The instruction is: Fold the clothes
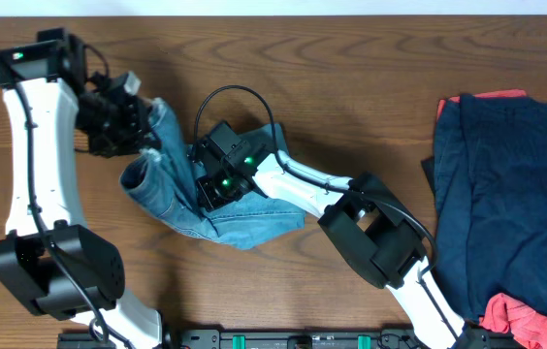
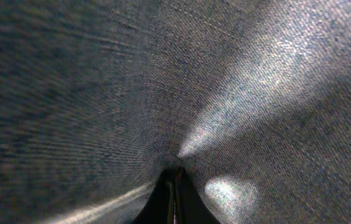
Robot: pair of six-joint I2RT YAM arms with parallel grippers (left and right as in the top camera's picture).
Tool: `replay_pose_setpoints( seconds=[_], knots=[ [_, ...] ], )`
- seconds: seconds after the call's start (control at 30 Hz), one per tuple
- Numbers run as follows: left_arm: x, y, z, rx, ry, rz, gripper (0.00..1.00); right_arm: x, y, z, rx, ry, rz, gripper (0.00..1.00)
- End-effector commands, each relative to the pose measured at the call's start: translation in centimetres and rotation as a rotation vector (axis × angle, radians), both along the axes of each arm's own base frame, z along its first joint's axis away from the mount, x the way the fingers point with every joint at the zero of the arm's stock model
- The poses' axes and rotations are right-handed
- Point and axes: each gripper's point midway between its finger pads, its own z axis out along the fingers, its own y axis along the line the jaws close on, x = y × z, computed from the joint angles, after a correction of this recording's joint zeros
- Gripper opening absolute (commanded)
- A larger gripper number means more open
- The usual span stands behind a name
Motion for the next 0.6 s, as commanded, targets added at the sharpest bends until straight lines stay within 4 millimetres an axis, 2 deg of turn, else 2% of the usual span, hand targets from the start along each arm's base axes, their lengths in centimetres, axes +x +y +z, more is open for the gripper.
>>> replay_pose_setpoints(
  seconds=[0.0, 0.07, 0.17, 0.3, 0.4, 0.47, 0.57],
  knots=[
    [1.5, -3.4, 3.1, -0.078, -0.114, -0.020, 0.06, -1.9, -1.4, -3.2, -0.081, 0.080, 0.006, 0.06],
    [1.6, -4.2, 2.7, -0.051, -0.110, -0.037, 0.06, -1.4, -2.1, -2.6, -0.094, 0.086, -0.011, 0.06],
    [1.4, -4.0, 1.9, 0.051, -0.086, -0.029, 0.06, 0.2, -4.0, -0.7, -0.109, 0.083, -0.062, 0.04],
    [1.3, -4.1, 1.6, 0.095, -0.080, -0.038, 0.06, 3.3, -6.5, 3.9, -0.068, 0.032, -0.115, 0.07],
    [1.2, -4.6, 1.6, 0.095, -0.080, -0.052, 0.06, 5.6, -9.1, 7.8, -0.037, -0.015, -0.170, 0.10],
    [1.2, -4.9, 1.6, 0.094, -0.081, -0.061, 0.06, 7.0, -11.2, 9.6, -0.033, -0.030, -0.224, 0.12],
    [1.1, -5.7, 1.6, 0.094, -0.083, -0.082, 0.06, 8.9, -14.9, 10.5, -0.066, -0.017, -0.326, 0.13]
  ],
)
